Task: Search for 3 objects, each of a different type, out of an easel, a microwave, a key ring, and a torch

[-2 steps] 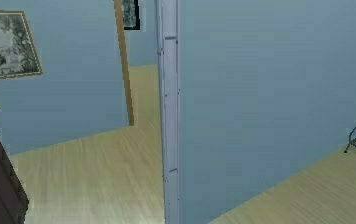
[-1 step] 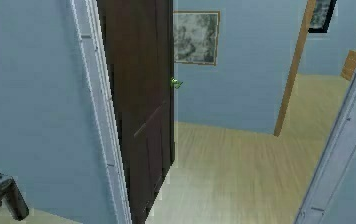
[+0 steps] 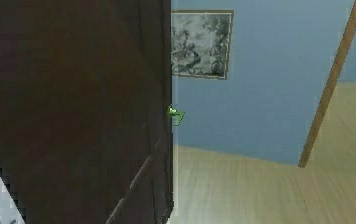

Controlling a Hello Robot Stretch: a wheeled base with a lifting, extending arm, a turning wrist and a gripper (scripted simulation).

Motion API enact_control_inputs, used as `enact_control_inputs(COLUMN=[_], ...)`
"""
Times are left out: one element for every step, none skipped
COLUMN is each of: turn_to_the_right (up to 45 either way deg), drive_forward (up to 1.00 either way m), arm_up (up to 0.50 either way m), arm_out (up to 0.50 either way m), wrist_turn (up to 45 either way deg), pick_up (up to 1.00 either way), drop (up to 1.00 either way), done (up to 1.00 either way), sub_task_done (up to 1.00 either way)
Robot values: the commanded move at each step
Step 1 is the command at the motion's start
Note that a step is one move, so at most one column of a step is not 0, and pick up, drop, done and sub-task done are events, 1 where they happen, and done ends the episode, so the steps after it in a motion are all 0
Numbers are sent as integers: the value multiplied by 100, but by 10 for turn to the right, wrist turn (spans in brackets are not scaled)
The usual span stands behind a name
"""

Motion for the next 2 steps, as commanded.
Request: enact_control_inputs(turn_to_the_right=[150, 30], drive_forward=[0, 0], arm_up=[0, 0], arm_out=[0, 0], wrist_turn=[0, 0], pick_up=[0, 0], drop=[0, 0], done=[0, 0], sub_task_done=[0, 0])
